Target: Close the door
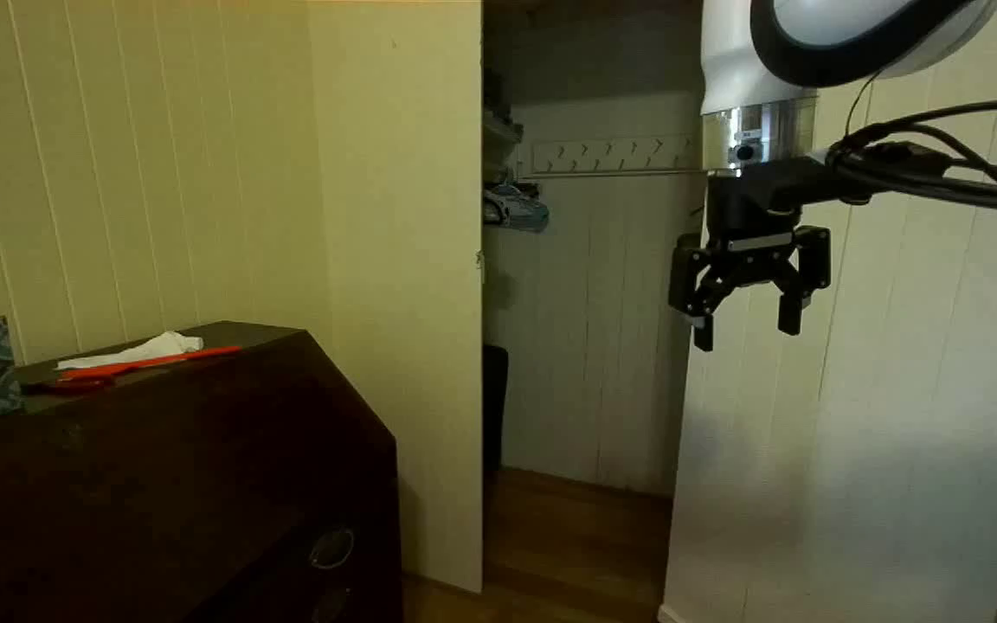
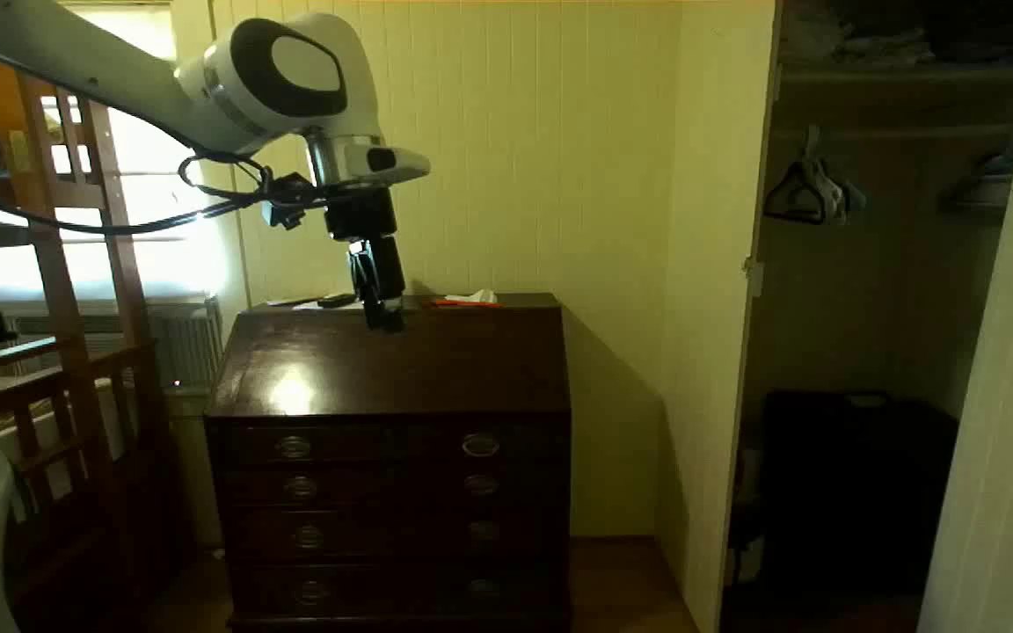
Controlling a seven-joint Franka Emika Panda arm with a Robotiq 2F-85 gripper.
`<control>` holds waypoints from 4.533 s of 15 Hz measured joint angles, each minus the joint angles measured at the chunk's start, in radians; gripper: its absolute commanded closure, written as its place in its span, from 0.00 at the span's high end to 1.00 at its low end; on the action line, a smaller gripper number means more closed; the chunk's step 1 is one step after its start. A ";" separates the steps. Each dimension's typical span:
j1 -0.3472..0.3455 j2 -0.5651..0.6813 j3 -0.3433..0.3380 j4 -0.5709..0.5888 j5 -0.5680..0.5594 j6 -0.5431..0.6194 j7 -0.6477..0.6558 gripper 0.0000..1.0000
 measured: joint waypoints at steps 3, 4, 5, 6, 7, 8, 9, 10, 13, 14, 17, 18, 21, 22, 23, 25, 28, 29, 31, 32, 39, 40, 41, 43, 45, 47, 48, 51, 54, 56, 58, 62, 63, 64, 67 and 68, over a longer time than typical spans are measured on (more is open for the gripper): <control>0.000 0.000 0.000 0.000 0.000 0.000 0.000 1.00; 0.000 0.000 0.000 0.000 0.000 0.000 0.000 1.00; 0.002 0.000 -0.001 0.000 -0.001 0.000 0.000 1.00; 0.006 0.000 -0.007 0.001 0.000 0.000 0.000 1.00; 0.009 -0.001 -0.020 0.005 0.007 0.000 -0.001 1.00; 0.011 -0.003 -0.043 0.017 0.025 -0.001 -0.007 1.00; 0.011 -0.008 -0.076 0.036 0.048 -0.008 -0.020 1.00; 0.011 -0.015 -0.115 0.059 0.072 -0.021 -0.038 1.00; 0.003 -0.048 -0.242 0.131 0.150 -0.074 -0.099 1.00; 0.000 -0.059 -0.283 0.155 0.182 -0.096 -0.119 1.00; -0.021 -0.098 -0.379 0.224 0.274 -0.174 -0.148 1.00; -0.030 -0.117 -0.396 0.243 0.294 -0.197 -0.149 1.00; -0.088 -0.195 -0.403 0.274 0.310 -0.209 -0.120 1.00; -0.116 -0.223 -0.405 0.282 0.310 -0.209 -0.101 1.00; -0.147 -0.249 -0.410 0.290 0.310 -0.210 -0.083 1.00; -0.185 -0.285 -0.420 0.296 0.310 -0.217 -0.069 1.00; -0.191 -0.292 -0.420 0.296 0.310 -0.218 -0.061 1.00; -0.191 -0.290 -0.420 0.296 0.310 -0.218 -0.060 1.00; -0.193 -0.289 -0.417 0.295 0.308 -0.213 -0.063 1.00; -0.197 -0.289 -0.410 0.292 0.304 -0.190 -0.070 1.00; -0.245 -0.297 -0.440 0.325 0.304 -0.149 -0.067 1.00; -0.256 -0.299 -0.453 0.335 0.304 -0.149 -0.063 1.00; -0.268 -0.300 -0.465 0.345 0.304 -0.149 -0.059 1.00; -0.290 -0.301 -0.489 0.364 0.305 -0.149 -0.052 1.00; -0.316 -0.301 -0.500 0.378 0.305 -0.148 -0.029 1.00; -0.351 -0.302 -0.498 0.385 0.305 -0.124 0.008 1.00; -0.369 -0.302 -0.495 0.386 0.305 -0.102 0.025 1.00; -0.410 -0.302 -0.485 0.386 0.304 -0.047 0.070 1.00; -0.434 -0.302 -0.478 0.386 0.303 0.005 0.109 1.00; -0.443 -0.303 -0.476 0.386 0.303 0.047 0.126 1.00; -0.447 -0.303 -0.476 0.386 0.303 0.093 0.138 1.00; -0.459 -0.309 -0.476 0.386 0.296 0.173 0.169 1.00; -0.470 -0.310 -0.476 0.387 0.288 0.198 0.181 1.00; -0.488 -0.310 -0.477 0.388 0.269 0.221 0.197 1.00; -0.554 -0.299 -0.494 0.402 0.193 0.253 0.241 1.00; -0.573 -0.289 -0.505 0.410 0.172 0.266 0.252 1.00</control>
